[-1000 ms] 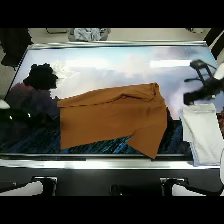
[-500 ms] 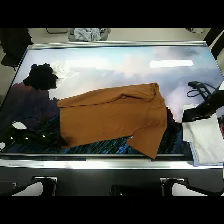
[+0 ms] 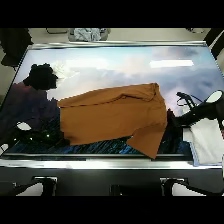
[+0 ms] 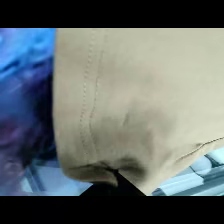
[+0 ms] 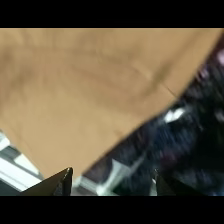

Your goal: Fold the shirts.

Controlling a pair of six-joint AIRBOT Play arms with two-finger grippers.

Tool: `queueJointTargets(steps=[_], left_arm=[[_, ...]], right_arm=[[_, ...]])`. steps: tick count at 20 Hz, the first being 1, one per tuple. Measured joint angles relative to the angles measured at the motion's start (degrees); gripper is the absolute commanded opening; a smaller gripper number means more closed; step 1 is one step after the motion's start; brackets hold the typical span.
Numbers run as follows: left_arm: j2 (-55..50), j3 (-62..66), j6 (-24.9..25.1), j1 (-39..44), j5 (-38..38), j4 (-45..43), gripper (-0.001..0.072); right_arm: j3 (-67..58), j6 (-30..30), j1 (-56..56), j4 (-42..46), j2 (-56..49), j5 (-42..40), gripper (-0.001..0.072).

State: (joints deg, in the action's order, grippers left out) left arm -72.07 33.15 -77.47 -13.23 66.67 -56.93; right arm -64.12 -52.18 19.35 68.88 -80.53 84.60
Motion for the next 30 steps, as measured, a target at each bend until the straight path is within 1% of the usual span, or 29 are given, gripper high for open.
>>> queueJointTargets(steps=[1, 2, 3, 6, 10, 12, 13, 14, 15, 18, 20, 22, 24, 26, 30], left_arm=[[0.66, -0.07, 0.07, 0.0, -0.98, -0.09, 0.0033], [1.42, -0.02, 0.13, 0.0, -2.6, -0.35, 0.0033], [2.14, 0.02, 0.31, -0.02, -3.76, -0.7, 0.0033], [4.11, -0.11, 0.42, -0.07, -4.39, -1.68, 0.0033], [5.44, -0.02, 0.74, 0.0, -3.85, -1.01, 0.0033], [5.7, -0.02, 1.4, 0.0, -3.54, -0.57, 0.0033], [5.77, -0.02, 1.49, 0.0, -3.54, -0.44, 0.0033], [5.81, 0.0, 1.64, 0.0, -3.45, -0.35, 0.0033], [5.86, 0.09, 1.84, 0.0, -3.43, -0.31, 0.0033], [5.99, 1.55, 2.21, 0.0, -2.99, -0.61, 0.003], [6.69, 5.42, 2.32, 0.0, -1.88, -2.34, 0.0029], [8.76, 12.61, 2.19, 0.02, 0.22, -5.77, 0.0029], [12.09, 23.23, 0.79, 0.04, 1.57, -10.12, 0.003], [15.76, 36.65, -1.36, 0.07, 2.03, -13.97, 0.003], [21.92, 63.21, -5.6, 0.13, -1.14, -19.12, 0.003]], right_arm=[[1.27, 0.17, -0.02, -0.85, -0.07, -1.92, 0.0588], [2.49, 0.15, 0.0, -1.46, -0.28, -4.31, 0.0557], [3.39, 0.13, 0.02, -1.68, -0.59, -6.51, 0.055], [4.98, -0.48, 0.04, -4.11, -2.51, -12.07, 0.0546], [5.68, -0.76, 0.04, -6.05, -5.22, -16.83, 0.0534], [5.7, -1.07, 0.15, -6.84, -6.05, -17.51, 0.053], [5.7, -1.38, 0.09, -7.61, -6.54, -17.79, 0.0457], [5.75, -1.44, 0.04, -7.45, -6.8, -18.29, 0.0317], [5.77, -1.62, 0.11, -7.54, -7.28, -18.78, 0.0053], [5.4, -1.68, -0.04, -8.04, -7.65, -18.71, 0.004], [3.3, 0.66, -0.02, -9.4, -6.27, -17.7, 0.004], [-0.72, 3.67, -0.04, -10.25, -2.56, -16.46, 0.004], [-6.95, 6.23, -0.02, -11.13, 3.74, -17.27, 0.0041], [-14.29, 7.85, -0.02, -11.74, 11.87, -19.39, 0.0041], [-25.55, 10.8, 0.02, -10.82, 30.4, -28.3, 0.0041]])
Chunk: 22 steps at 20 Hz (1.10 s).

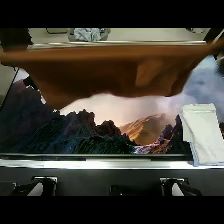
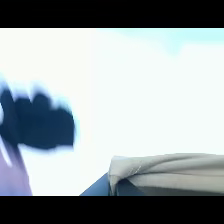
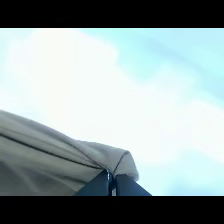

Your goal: Fold the shirts.

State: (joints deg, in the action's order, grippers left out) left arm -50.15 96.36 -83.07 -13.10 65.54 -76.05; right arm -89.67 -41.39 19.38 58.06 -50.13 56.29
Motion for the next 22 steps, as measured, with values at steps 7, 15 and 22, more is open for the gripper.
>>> queueJointTargets(steps=[7, 15, 22], left_arm=[[6.64, 18.56, -1.14, 0.07, -2.82, -2.32, 0.003], [6.43, 10.29, 3.37, 0.13, 1.11, -3.67, 0.003], [-8.44, -14.16, 5.38, 0.15, 0.55, -4.66, 0.0032]], right_arm=[[-4.5, -1.84, 0.07, 11.65, 19.34, -6.6, 0.004], [-4.94, -7.61, 0.02, 15.47, 14.67, 7.5, 0.0039], [-2.1, -9.27, -4.42, 13.11, -15.76, 22.14, 0.0039]])
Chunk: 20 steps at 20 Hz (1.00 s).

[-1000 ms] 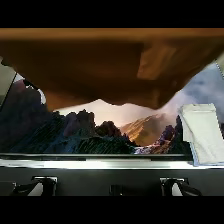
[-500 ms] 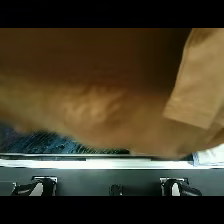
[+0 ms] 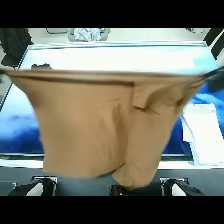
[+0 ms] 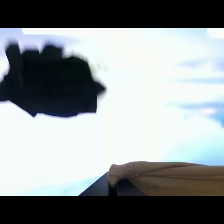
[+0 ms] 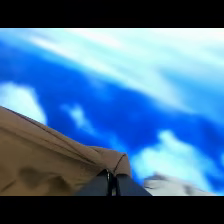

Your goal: Fold the shirts.

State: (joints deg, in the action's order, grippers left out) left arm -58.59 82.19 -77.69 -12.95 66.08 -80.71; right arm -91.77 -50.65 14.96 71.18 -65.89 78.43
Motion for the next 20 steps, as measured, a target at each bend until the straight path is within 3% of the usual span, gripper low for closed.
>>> queueJointTargets(steps=[6, 11, 14, 20], left_arm=[[-22.73, -2.36, 0.57, -0.04, -3.69, -0.04, 0.0032], [-34.18, 3.5, 0.55, -0.04, -5.7, 4.02, 0.0033], [-35.71, 7.26, 0.76, -0.44, -2.6, 4.83, 0.0033], [-36.52, 5.99, 0.74, -0.57, 10.56, 5.01, 0.0032]], right_arm=[[1.09, -7.1, -8.44, 0.2, -23.37, -17.09, 0.004], [0.94, -9.79, -9.79, -2.51, -30.4, -28.85, 0.004], [0.44, -8.96, -9.38, -2.01, -29.38, -26.03, 0.0042], [5.14, -10.36, -10.16, 5.9, -26.95, -8.41, 0.004]])
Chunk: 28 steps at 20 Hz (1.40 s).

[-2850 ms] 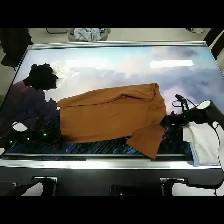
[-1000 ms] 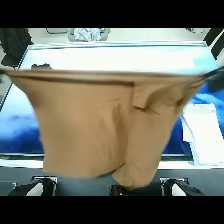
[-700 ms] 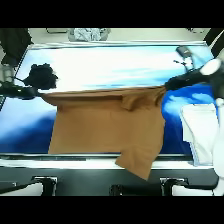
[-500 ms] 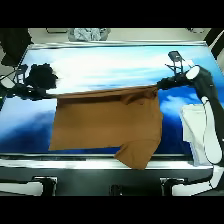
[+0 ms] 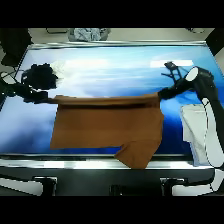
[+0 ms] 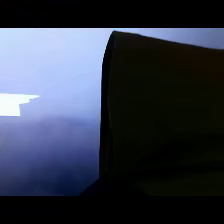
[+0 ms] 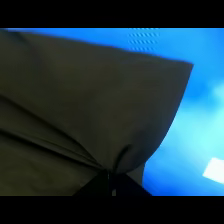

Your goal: Fold the shirts.

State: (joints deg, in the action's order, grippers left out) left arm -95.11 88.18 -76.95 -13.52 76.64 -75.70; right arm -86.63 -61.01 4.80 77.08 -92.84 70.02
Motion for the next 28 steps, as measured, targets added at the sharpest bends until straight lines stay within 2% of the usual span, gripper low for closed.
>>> queueJointTargets(steps=[7, 8, 9, 10, 11, 14, 16, 20, 24, 28], left_arm=[[-0.15, -9.11, -1.73, 0.28, 6.25, 0.13, 0.0032], [-0.15, -9.73, -1.79, 0.31, 6.58, 0.17, 0.005], [-0.15, -10.08, -1.92, 0.31, 6.93, 0.22, 0.0199], [-0.15, -10.12, -1.95, 0.28, 7.21, 0.2, 0.0439], [-0.13, -9.86, -2.03, 0.11, 7.65, 0.17, 0.0526], [0.79, -8.0, -3.06, -1.25, 9.38, 0.42, 0.0519], [2.6, -8.17, -4.74, -2.8, 10.64, 0.46, 0.0468], [9.4, -17.79, -5.57, -5.42, 10.8, 0.5, 0.0453], [17.42, -33.64, -3.72, -8.37, 5.81, 0.48, 0.0453], [20.98, -42.47, -1.25, -9.7, 2.03, 1.64, 0.0452]], right_arm=[[7.1, -3.17, -0.31, 1.33, 0.35, 0.81, 0.0041], [7.34, -3.58, -0.31, 1.33, 0.35, 0.44, 0.0045], [7.56, -3.87, -0.31, 1.36, 0.35, 0.04, 0.0109], [7.65, -4.15, -0.28, 1.42, 0.39, -0.44, 0.033], [7.45, -4.42, -0.15, 1.51, 0.57, -0.81, 0.0511], [5.84, -3.63, 1.07, 1.6, 2.05, 1.79, 0.0519], [5.31, -2.27, 3.52, 1.66, 3.93, 6.69, 0.0493], [11.15, 1.11, 7.54, 1.62, 9.27, 14.25, 0.0493], [24.15, 3.52, 8.83, 0.09, 16.24, 13.14, 0.0493], [31.74, 5.4, 9.16, -0.87, 20.26, 11.67, 0.0493]])
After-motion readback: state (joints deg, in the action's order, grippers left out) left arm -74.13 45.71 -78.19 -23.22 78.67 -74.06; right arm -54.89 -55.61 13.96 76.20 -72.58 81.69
